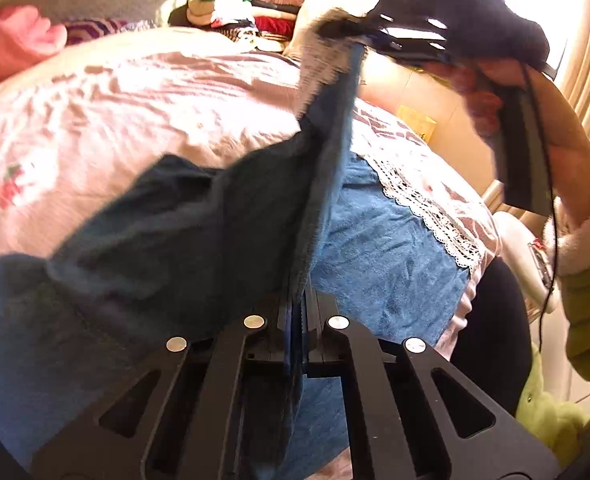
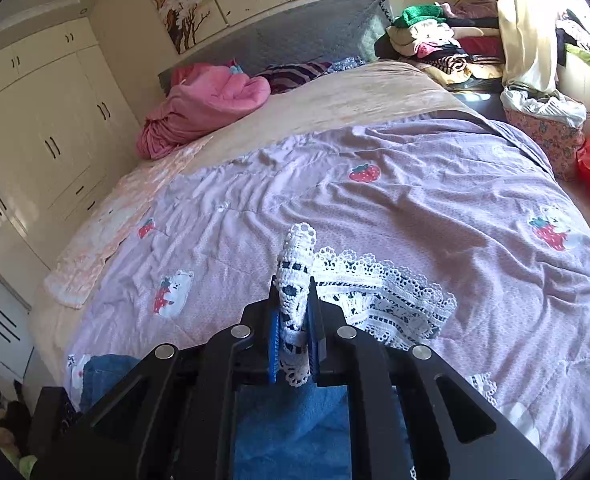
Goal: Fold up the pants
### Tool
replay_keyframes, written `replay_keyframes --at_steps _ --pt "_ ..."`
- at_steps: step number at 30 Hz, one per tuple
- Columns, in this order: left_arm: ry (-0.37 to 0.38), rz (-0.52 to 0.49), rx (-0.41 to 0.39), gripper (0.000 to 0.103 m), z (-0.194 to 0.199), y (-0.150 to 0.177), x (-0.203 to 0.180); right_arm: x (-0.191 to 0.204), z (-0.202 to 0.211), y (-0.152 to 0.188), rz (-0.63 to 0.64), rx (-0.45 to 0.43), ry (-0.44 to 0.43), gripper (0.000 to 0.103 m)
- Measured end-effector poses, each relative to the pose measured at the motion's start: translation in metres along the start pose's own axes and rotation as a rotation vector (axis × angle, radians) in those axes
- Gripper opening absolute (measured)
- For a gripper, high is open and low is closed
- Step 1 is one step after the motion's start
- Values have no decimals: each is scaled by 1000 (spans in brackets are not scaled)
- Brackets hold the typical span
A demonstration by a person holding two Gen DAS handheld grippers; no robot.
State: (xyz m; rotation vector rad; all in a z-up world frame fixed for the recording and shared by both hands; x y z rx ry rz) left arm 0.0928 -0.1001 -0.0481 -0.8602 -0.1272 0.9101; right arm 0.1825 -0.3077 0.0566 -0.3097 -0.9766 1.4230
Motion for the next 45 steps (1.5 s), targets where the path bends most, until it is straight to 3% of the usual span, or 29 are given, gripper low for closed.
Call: replay_keyframes --at_steps 5,9,16,22,41,45 --pt "-29 -52 -15 0 21 -2 2 -27 57 27 -88 -53 -4 9" --pt "-31 -102 -5 0 28 1 -5 -49 88 67 -157 -43 15 9" --pt "-25 -160 37 0 26 22 -23 -75 102 140 -275 29 56 9" --pt "-29 -199 64 0 29 33 -31 -87 96 177 -322 86 75 9" --pt "-54 -285 134 0 21 60 -54 -112 87 208 -401 113 51 9" --pt "-67 -260 169 1 9 65 -48 -115 89 207 -402 123 36 12"
Point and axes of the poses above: each gripper's, at about its wrist camera, not at the fingertips, and z roughly against the way its jaws point, x to its left, y to its underside, the point moved 1 cm from there along -z, roughly the way its jaws point, and after that the axes turned 1 degree about -z, right-handed, at the moved point
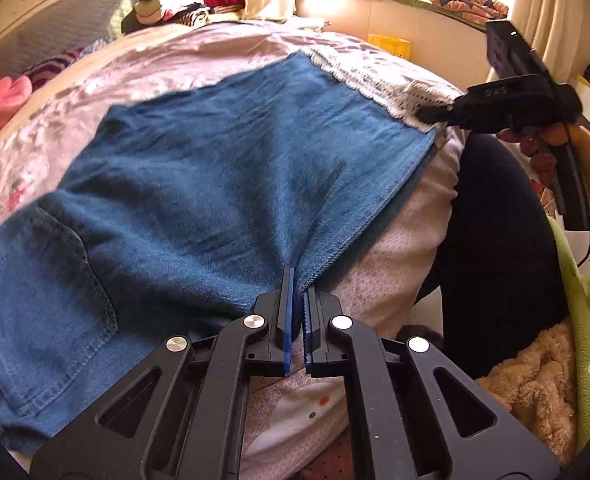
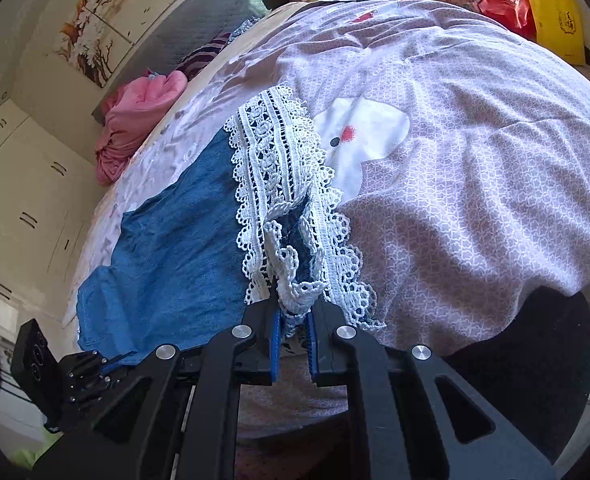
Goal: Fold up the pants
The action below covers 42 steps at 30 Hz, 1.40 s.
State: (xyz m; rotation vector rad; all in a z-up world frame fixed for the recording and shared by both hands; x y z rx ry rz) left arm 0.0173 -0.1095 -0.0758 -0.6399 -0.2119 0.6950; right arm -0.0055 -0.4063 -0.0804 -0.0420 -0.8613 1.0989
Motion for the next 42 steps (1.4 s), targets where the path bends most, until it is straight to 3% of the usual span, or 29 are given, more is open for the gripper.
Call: replay_keyframes --at_steps 2,6,10,13,18,21,24,30,32,35,38,42 --pt "-2 4 -7 1 0 1 0 1 8 -2 5 -5 1 20" --pt "-4 10 -12 1 -1 3 1 3 33 -6 48 -48 38 25" --pt "-5 12 -17 1 0 4 -1 10 52 -11 81 -109 53 25" --pt "-8 20 -22 2 5 3 -1 26 50 -12 137 -108 32 25" --pt "-37 29 -59 28 27 4 0 52 19 -5 243 -29 -7 25" --pt "-65 68 -73 31 41 8 10 53 1 -1 279 27 32 25" --pt "-145 120 -64 37 52 17 27 37 -9 2 261 64 92 23" --pt "-296 310 -50 53 85 50 80 24 -6 5 232 59 73 23" --pt "-359 360 -15 54 87 63 99 26 -8 5 244 52 90 22" --pt "-358 415 -16 54 89 76 119 25 -11 6 262 43 134 13" --pt "-340 452 -41 53 94 82 137 20 -11 6 255 40 120 11" --pt "-327 461 -15 53 87 83 142 20 -12 7 259 43 118 11"
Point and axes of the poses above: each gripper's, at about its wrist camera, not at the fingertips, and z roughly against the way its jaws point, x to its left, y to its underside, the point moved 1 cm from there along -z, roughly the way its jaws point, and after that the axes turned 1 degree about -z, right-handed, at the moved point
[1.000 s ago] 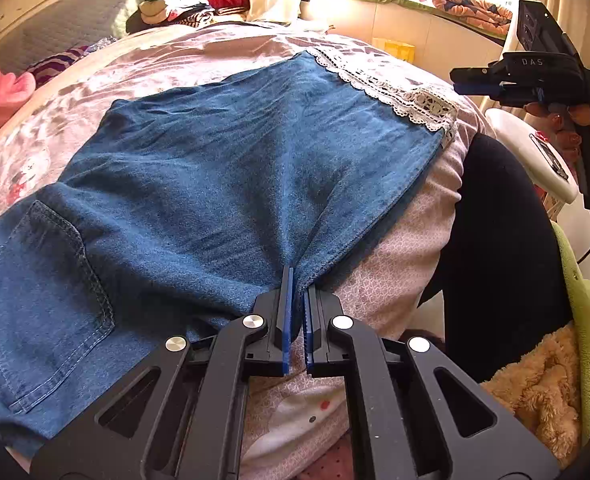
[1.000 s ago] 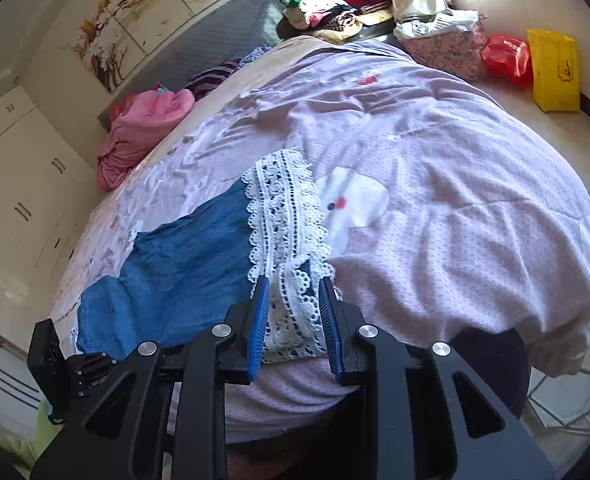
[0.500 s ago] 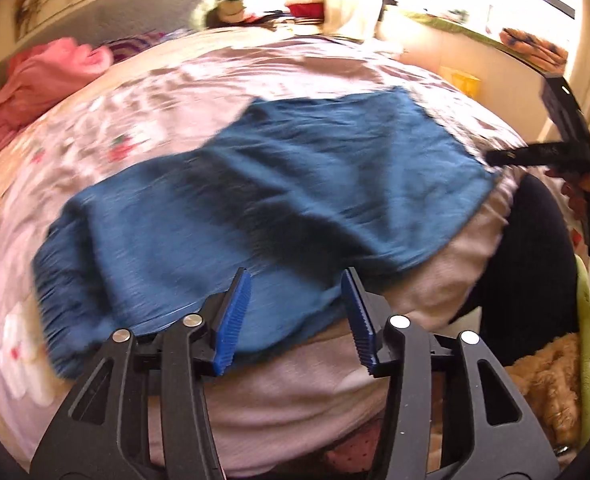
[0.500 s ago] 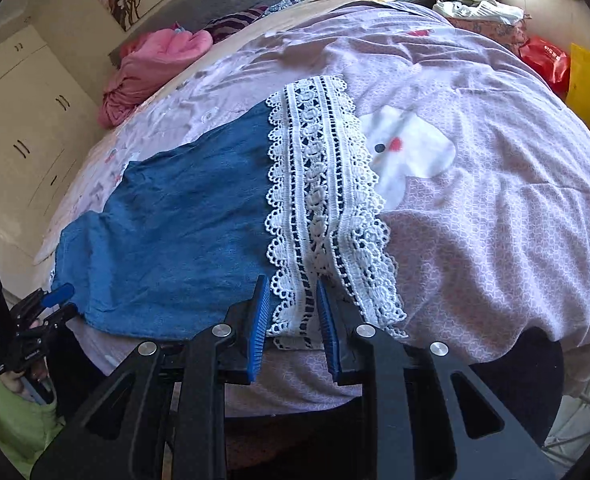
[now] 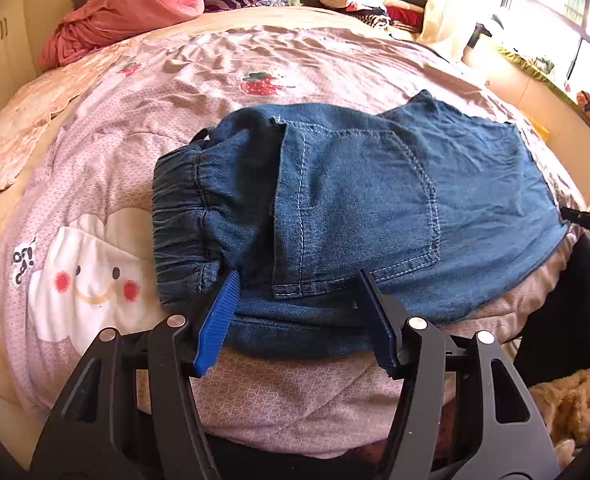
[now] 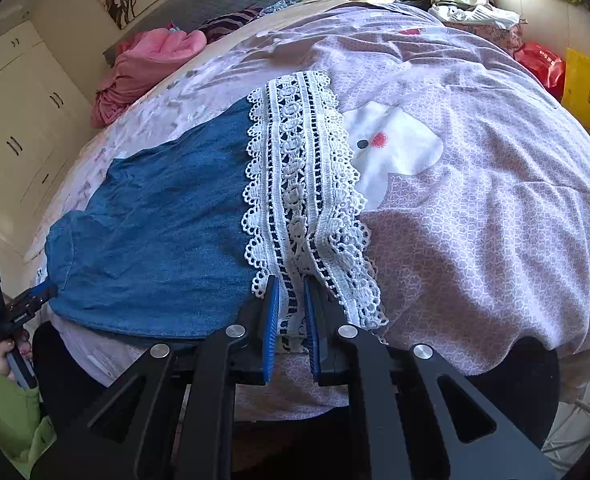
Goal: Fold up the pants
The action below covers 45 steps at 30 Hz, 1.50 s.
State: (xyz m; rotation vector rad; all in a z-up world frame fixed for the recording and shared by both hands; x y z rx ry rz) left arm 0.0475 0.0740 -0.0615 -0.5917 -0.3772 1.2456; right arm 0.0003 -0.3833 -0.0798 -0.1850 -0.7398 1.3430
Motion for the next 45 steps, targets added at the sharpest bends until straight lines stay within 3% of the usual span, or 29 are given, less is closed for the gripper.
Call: replay_keyframes --at_steps 2,6,8,12,14,19,24,27,31,34,36,38,41,45 --pt "-29 -33 -2 56 0 1 -8 1 1 0 5 2 3 12" --pt "10 -25 -31 62 22 -4 -16 7 14 -3 8 3 -23 17" --pt "23 -49 -71 62 36 -13 -24 14 28 -10 33 -35 -38 32" --pt "68 -82 -135 69 46 -45 -44 28 43 -36 88 -100 -67 42" --pt "69 -109 -147 70 37 -66 -58 31 40 -53 108 -113 -55 47" --pt "160 -112 -115 70 -3 -116 -91 20 20 -101 100 -122 -48 48" --pt "177 -99 -56 70 -51 -151 -103 -9 -16 -139 44 -66 -76 48" --pt "207 -69 -10 60 -76 -162 -101 -19 -39 -152 21 -17 -102 48" --pt "187 -53 52 55 -109 -169 -99 -29 -67 -162 1 39 -113 49" --pt "196 -56 95 41 -124 -164 -100 -24 -81 -156 43 82 -134 45" --pt "206 -73 109 28 -126 -158 -105 -15 -79 -148 103 68 -132 40" --pt "198 -108 101 23 -123 -154 -112 -10 -73 -142 150 42 -119 35" --pt "201 -148 99 19 -120 -151 -119 -11 -69 -140 168 26 -124 36" --pt "205 -135 102 21 -126 -154 -116 -20 -77 -148 120 44 -145 43"
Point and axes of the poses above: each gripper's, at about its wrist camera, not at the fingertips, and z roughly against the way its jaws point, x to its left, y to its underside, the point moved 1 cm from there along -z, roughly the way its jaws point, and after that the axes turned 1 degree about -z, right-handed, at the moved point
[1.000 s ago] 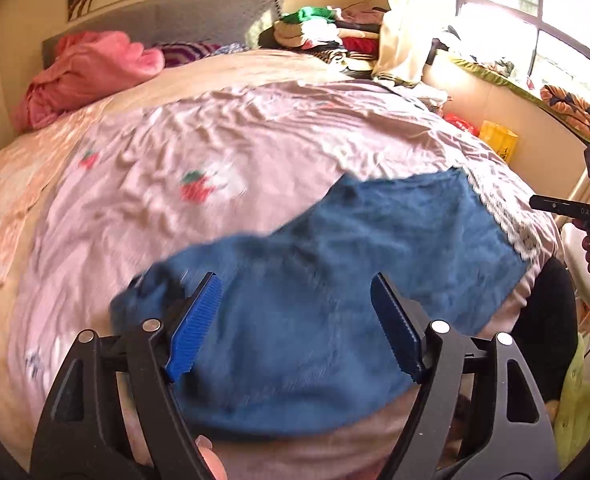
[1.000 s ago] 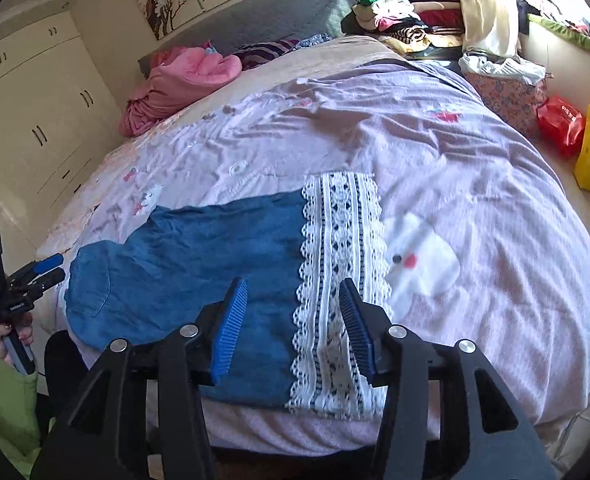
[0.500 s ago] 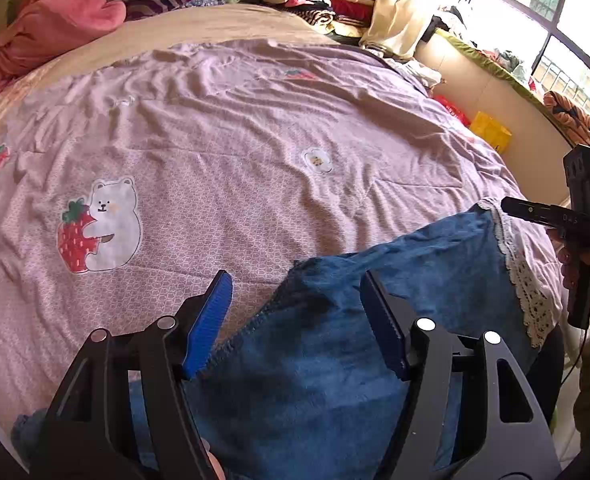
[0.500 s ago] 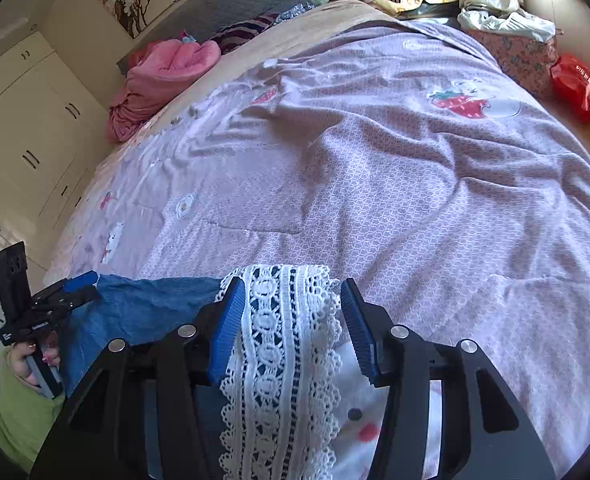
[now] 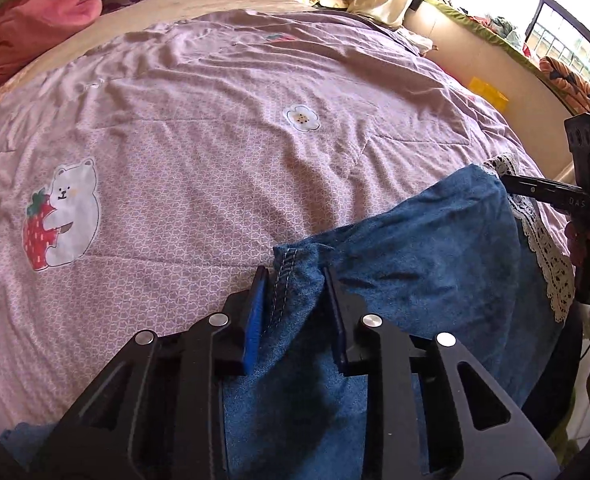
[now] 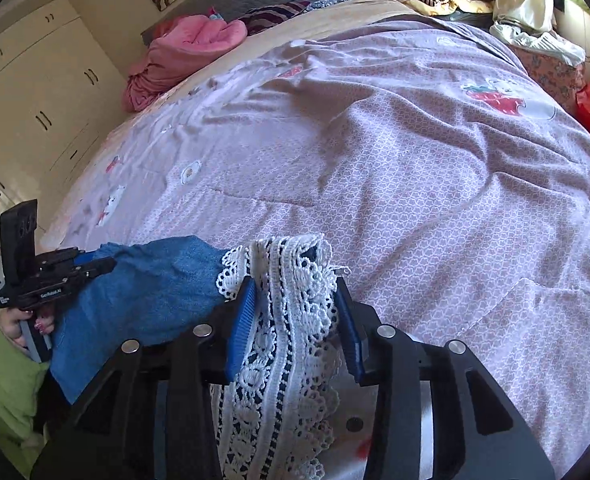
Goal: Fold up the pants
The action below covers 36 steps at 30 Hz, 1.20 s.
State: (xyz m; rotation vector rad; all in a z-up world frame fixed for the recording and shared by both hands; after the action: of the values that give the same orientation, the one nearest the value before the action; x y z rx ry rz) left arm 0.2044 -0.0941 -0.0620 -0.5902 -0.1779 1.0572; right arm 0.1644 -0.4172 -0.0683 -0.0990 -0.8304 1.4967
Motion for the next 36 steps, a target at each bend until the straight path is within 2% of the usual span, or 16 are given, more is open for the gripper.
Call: replay_keyframes --at_steps 1,4,6,7,9,13,16,19,22,25,27,30,32,35,36 --pt "3 2 3 22 -1 -1 1 -2 -2 -1 -12 4 -12 50" --pt "14 15 14 30 -3 -3 5 -8 -9 -5 -70 24 -66 49" --pt "32 26 20 29 -5 -5 7 -6 -9 -6 -76 22 -84 32" --pt "33 26 23 28 -6 -6 7 -2 -7 -5 -56 13 -90 27" --pt "50 12 23 12 -6 -6 2 11 4 -1 2 -32 -86 25" --pt "-2 -21 -28 8 5 -7 -5 36 39 1 110 -161 -78 23" --pt "-33 3 -102 8 19 -15 -4 47 59 -7 172 -239 -30 21" --pt "-67 -28 -154 8 27 -25 -9 54 68 -24 232 -277 28 21" --pt "-84 -27 -142 8 17 -31 -9 51 54 -35 274 -259 90 21" --pt "-90 -1 -99 8 -5 -27 -2 35 17 -37 251 -156 129 21" --pt "-125 -1 -93 12 -14 -23 1 20 -7 -34 205 -79 135 21" --pt "-166 -19 -105 18 -16 -21 0 12 -23 -27 179 -48 142 24" --pt "-179 -1 -109 21 -15 -21 5 8 -28 -25 160 -46 137 27" --pt "-177 40 -117 31 -11 -21 14 5 -22 -25 137 -60 165 47" --pt "-168 57 -121 32 -8 -21 17 4 -16 -25 118 -70 158 48"
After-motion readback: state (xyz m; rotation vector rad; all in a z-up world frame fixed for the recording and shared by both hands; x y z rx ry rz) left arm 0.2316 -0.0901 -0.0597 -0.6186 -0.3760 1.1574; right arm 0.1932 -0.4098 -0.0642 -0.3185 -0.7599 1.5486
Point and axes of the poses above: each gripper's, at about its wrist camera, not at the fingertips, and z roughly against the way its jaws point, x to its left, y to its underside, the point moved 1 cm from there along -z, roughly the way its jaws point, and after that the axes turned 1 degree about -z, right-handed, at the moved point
